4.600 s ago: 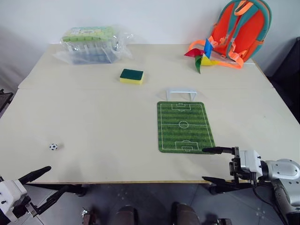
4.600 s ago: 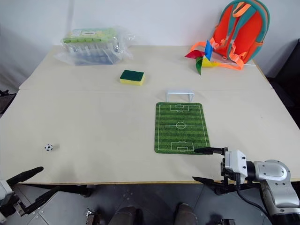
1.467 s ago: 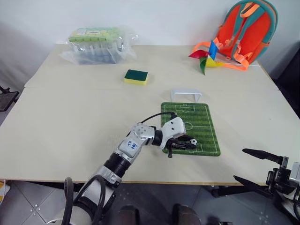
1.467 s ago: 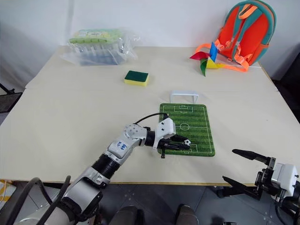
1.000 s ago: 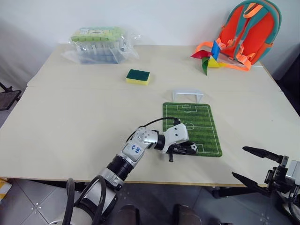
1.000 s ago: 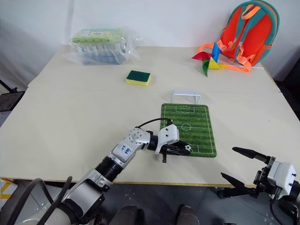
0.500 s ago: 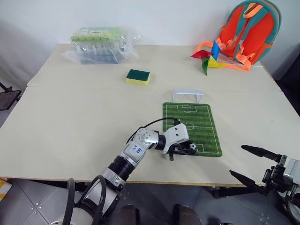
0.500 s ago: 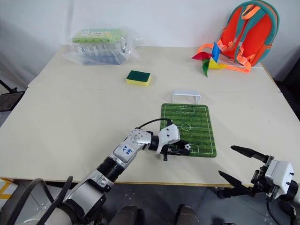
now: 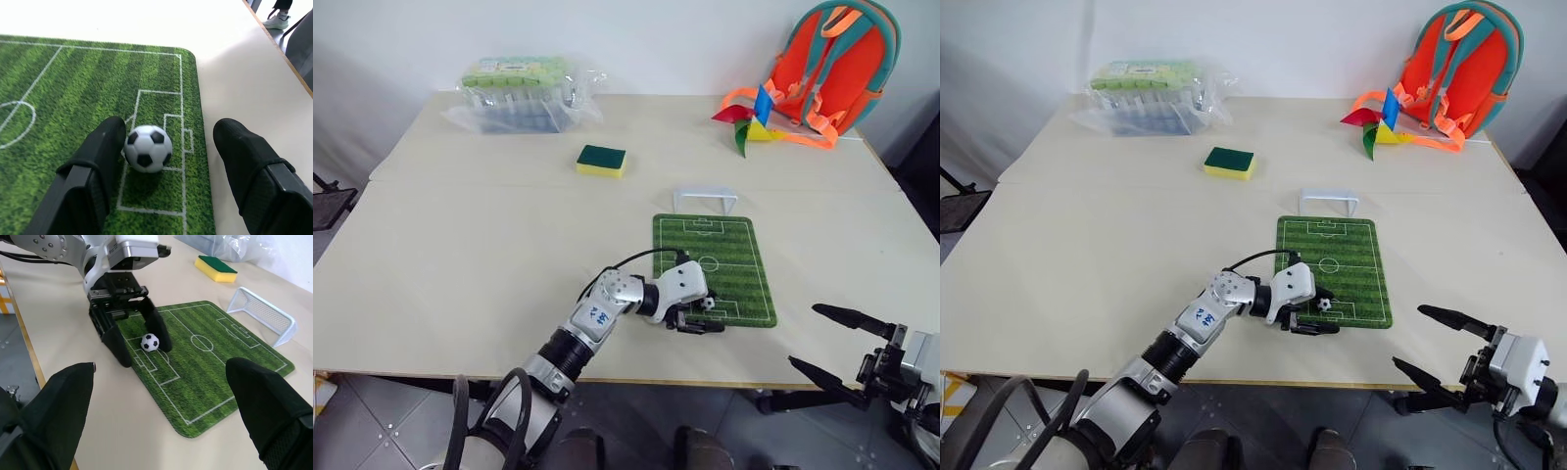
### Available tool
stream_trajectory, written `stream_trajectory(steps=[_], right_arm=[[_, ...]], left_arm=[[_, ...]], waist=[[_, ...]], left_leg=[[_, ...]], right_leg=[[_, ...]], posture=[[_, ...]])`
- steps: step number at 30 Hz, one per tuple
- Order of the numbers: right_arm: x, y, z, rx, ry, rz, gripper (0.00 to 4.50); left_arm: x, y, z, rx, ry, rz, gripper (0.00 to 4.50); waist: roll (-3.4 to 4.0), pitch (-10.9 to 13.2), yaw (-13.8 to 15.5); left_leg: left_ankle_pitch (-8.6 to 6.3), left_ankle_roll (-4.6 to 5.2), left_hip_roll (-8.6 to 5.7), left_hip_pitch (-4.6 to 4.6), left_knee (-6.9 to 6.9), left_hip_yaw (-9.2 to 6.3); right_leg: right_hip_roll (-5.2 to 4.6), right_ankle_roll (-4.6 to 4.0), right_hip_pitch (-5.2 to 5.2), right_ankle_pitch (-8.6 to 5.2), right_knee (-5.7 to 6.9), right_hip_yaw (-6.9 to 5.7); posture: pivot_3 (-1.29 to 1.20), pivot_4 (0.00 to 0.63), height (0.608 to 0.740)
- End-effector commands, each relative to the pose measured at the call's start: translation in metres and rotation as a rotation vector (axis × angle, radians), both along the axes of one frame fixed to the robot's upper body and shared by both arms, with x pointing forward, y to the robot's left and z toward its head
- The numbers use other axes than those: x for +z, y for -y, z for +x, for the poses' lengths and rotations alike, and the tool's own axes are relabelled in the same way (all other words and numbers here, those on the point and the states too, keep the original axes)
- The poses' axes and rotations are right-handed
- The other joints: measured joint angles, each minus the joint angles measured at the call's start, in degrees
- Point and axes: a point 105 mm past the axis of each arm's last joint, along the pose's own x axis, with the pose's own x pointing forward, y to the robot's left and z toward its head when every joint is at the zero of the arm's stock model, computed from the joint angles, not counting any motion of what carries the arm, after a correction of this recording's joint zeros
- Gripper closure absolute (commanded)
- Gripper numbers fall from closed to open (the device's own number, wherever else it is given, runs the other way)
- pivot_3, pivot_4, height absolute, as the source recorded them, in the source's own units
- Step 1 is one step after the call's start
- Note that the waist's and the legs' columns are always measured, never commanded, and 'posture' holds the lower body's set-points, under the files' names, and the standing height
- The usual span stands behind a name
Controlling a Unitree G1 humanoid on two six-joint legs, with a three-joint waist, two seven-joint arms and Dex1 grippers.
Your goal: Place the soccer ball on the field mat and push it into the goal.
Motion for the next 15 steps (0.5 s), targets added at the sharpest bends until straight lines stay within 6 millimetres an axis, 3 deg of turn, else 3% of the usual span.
stream_trajectory(steps=[1,5,8,11,15], right_arm=[[0.001,-0.005,-0.002,0.018,0.006,0.010,0.00],[-0.001,-0.006,0.001,0.020,0.004,0.014,0.00],[0.001,-0.007,0.005,0.012,0.025,0.030,0.00],[0.004,-0.005,0.007,-0.002,0.048,0.041,0.00],[0.009,0.000,0.009,-0.013,0.081,0.038,0.00]], left_arm=[[0.033,-0.001,0.003,-0.006,0.100,-0.092,1.14],[0.047,-0.012,0.005,0.003,0.150,-0.136,1.14],[0.062,-0.041,0.001,-0.018,0.155,-0.183,1.14],[0.060,-0.073,-0.005,-0.029,0.126,-0.147,1.14],[0.044,-0.123,-0.024,0.008,0.023,-0.069,2.03]], waist=[[0.00,0.0,0.0],[0.01,0.0,0.0],[0.02,0.0,-0.1],[0.10,-0.1,-0.7],[0.09,-0.1,-1.4]], left_leg=[[0.00,0.00,0.00,0.00,0.00,0.00],[0.00,0.00,0.00,0.01,0.00,0.00],[0.00,0.00,0.00,0.01,0.00,0.00],[0.00,0.00,0.02,0.05,-0.01,0.00],[0.00,0.00,0.01,0.07,-0.01,0.00]], right_leg=[[0.00,0.00,0.00,0.00,0.00,0.00],[0.00,0.00,0.00,0.00,0.02,0.00],[0.00,0.00,0.00,0.00,0.02,0.00],[0.01,-0.01,-0.01,0.00,0.09,0.01],[0.00,-0.01,0.01,-0.01,0.13,0.03]], posture=[[0.00,0.150,0.740],[0.00,0.150,0.740],[0.00,0.150,0.740],[0.00,0.150,0.740],[0.00,0.150,0.740]])
